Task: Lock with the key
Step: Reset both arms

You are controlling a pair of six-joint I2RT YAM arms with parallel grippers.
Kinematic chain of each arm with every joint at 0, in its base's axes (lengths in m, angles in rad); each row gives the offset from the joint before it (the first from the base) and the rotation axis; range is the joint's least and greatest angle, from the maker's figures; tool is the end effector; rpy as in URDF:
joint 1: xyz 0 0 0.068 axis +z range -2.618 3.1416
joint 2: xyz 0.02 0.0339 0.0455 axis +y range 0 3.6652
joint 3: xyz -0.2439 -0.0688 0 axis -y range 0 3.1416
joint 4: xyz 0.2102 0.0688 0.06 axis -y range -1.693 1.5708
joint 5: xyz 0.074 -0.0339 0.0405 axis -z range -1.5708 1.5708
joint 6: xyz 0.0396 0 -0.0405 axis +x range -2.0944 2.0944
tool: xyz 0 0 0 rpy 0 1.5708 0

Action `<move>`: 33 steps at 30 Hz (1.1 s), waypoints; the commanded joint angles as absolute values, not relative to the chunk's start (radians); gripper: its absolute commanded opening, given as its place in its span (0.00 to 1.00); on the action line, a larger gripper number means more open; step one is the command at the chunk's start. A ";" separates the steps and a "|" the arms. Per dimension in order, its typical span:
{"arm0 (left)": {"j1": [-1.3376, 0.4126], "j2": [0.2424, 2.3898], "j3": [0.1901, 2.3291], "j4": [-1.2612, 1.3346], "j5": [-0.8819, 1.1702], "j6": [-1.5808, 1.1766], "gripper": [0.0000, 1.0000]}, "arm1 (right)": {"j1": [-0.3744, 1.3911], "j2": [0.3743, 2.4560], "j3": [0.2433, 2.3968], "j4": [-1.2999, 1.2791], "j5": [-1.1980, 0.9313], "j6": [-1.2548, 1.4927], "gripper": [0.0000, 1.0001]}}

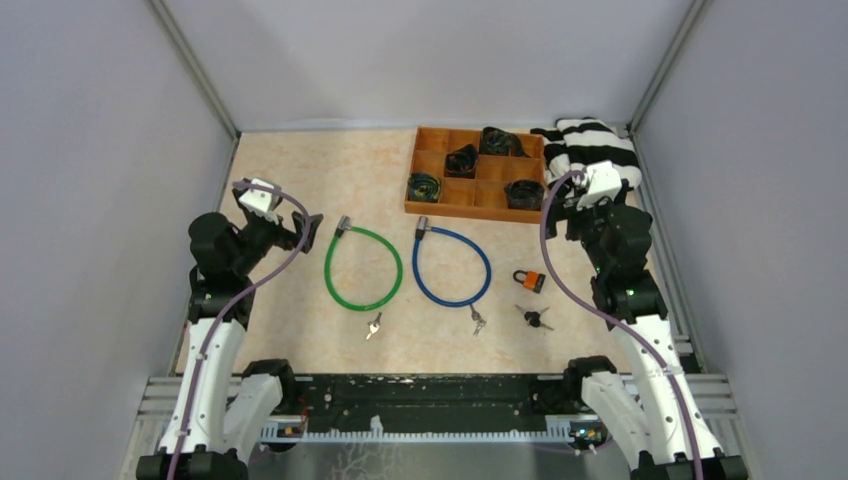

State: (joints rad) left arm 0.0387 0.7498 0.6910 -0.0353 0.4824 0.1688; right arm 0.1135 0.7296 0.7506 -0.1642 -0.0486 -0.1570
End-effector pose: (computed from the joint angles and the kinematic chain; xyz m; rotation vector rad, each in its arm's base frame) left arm 0.1641 -0.0120 0.3170 0.4671 1.5927 -0.2436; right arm 0.1582 0.0200 0.3243 -0.2668 1.6929 0.0094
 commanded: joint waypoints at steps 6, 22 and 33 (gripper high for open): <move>0.034 0.738 0.720 -0.041 0.471 0.169 1.00 | 0.104 0.714 0.749 -0.120 -0.053 -0.170 0.99; 0.036 0.738 0.724 -0.047 0.470 0.168 1.00 | 0.098 0.710 0.752 -0.126 -0.062 -0.166 0.99; 0.038 0.741 0.717 -0.043 0.478 0.170 1.00 | 0.097 0.713 0.749 -0.124 -0.064 -0.166 0.99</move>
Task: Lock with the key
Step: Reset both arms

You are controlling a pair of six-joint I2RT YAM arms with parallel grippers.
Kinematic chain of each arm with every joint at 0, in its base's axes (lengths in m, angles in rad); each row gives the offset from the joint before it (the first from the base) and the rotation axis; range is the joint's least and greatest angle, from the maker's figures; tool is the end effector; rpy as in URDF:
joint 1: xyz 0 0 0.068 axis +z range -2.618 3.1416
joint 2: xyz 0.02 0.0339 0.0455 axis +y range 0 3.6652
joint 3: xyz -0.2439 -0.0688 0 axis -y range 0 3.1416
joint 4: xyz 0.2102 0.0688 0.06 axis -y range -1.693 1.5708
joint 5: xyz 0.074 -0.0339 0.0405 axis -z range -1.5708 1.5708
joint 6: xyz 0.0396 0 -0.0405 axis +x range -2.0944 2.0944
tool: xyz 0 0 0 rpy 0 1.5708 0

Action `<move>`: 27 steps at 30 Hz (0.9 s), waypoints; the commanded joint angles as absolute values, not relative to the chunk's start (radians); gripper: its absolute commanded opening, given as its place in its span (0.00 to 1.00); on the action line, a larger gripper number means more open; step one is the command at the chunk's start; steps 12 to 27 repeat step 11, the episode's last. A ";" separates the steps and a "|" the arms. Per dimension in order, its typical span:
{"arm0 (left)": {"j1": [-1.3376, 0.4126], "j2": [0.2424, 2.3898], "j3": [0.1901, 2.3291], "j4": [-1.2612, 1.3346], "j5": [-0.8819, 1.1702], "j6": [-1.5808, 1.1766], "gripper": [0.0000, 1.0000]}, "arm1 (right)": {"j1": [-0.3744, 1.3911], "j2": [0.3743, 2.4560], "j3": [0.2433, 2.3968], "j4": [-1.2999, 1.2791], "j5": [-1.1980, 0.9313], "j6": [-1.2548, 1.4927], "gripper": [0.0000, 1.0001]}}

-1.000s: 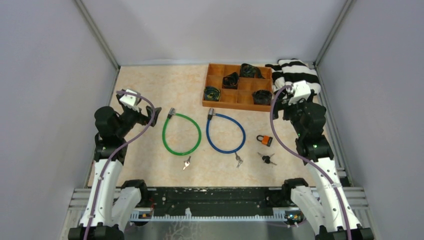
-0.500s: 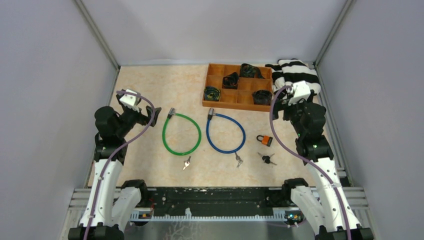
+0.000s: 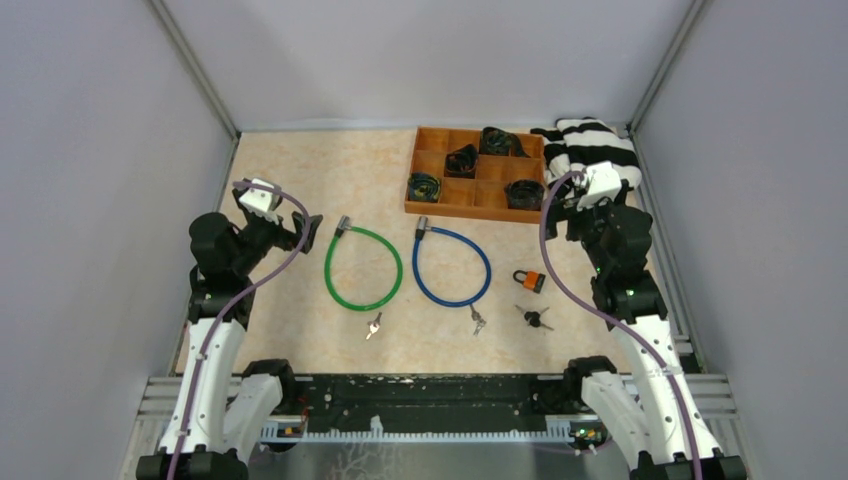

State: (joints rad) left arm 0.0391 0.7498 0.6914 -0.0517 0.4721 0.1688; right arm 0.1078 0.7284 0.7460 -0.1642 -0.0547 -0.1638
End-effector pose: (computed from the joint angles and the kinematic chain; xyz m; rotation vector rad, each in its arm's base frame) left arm 0.1640 -0.0116 0.3153 0.4579 1.6105 -0.2395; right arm 0.1583 0.0193 0.3230 -0.2726 1.6954 0.0055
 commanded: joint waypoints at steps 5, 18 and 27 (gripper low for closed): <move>0.038 0.742 0.723 -0.048 0.478 0.169 1.00 | 0.097 0.713 0.750 -0.123 -0.060 -0.164 0.99; 0.038 0.740 0.725 -0.048 0.478 0.168 1.00 | 0.096 0.713 0.753 -0.122 -0.058 -0.160 0.99; 0.038 0.740 0.725 -0.048 0.478 0.168 1.00 | 0.096 0.713 0.753 -0.122 -0.058 -0.160 0.99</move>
